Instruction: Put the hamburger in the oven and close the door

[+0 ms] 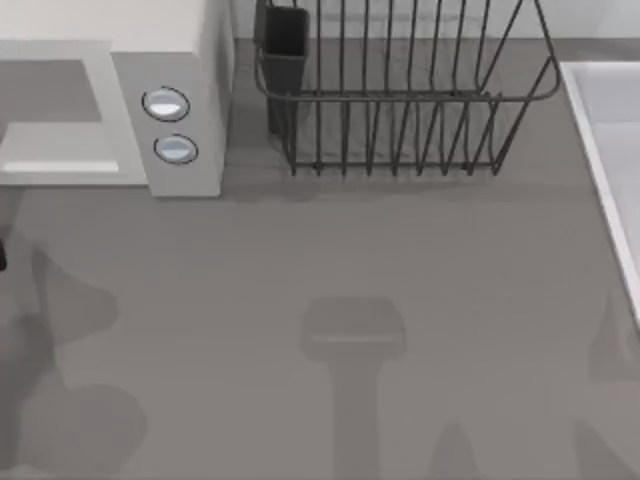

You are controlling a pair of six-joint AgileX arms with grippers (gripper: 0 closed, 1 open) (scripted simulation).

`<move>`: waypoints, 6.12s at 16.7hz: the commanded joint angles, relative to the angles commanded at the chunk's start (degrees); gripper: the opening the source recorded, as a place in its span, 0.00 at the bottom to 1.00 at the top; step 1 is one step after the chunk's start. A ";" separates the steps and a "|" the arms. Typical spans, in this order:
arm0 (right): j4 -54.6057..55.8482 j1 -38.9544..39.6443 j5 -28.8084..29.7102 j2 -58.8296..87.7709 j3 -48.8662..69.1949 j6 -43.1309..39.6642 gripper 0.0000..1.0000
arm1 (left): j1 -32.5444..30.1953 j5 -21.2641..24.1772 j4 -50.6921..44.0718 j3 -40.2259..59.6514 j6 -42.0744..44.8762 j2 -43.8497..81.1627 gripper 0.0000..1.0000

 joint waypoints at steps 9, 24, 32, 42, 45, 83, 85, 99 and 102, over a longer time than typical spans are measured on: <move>0.00 0.00 0.00 0.00 0.00 0.00 1.00 | -0.01 -0.19 -16.10 3.54 -0.07 -13.53 1.00; 0.00 0.00 0.00 0.00 0.00 0.00 1.00 | 0.06 -0.40 -37.27 5.00 -0.19 -26.62 1.00; 0.00 0.00 0.00 0.00 0.00 0.00 1.00 | -1.96 -0.79 -40.20 1.79 -0.78 -35.78 1.00; 0.00 0.00 0.00 0.00 0.00 0.00 1.00 | -11.47 -2.63 -55.45 -13.73 -3.63 -84.25 1.00; 0.00 0.00 0.00 0.00 0.00 0.00 1.00 | -14.20 -3.09 -59.82 -18.17 -4.40 -96.63 1.00; 0.00 0.00 0.00 0.00 0.00 0.00 1.00 | -5.46 8.05 -66.96 -22.76 -5.17 -109.66 0.00; 0.00 0.00 0.00 0.00 0.00 0.00 1.00 | -0.43 13.04 -68.35 -23.01 -5.19 -111.29 0.00; 0.00 0.00 0.00 0.00 0.00 0.00 1.00 | 12.93 26.06 -66.81 -22.73 -5.16 -110.15 0.00; 0.00 0.00 0.00 0.00 0.00 0.00 1.00 | 18.16 31.26 -60.72 -22.32 -5.08 -103.25 0.00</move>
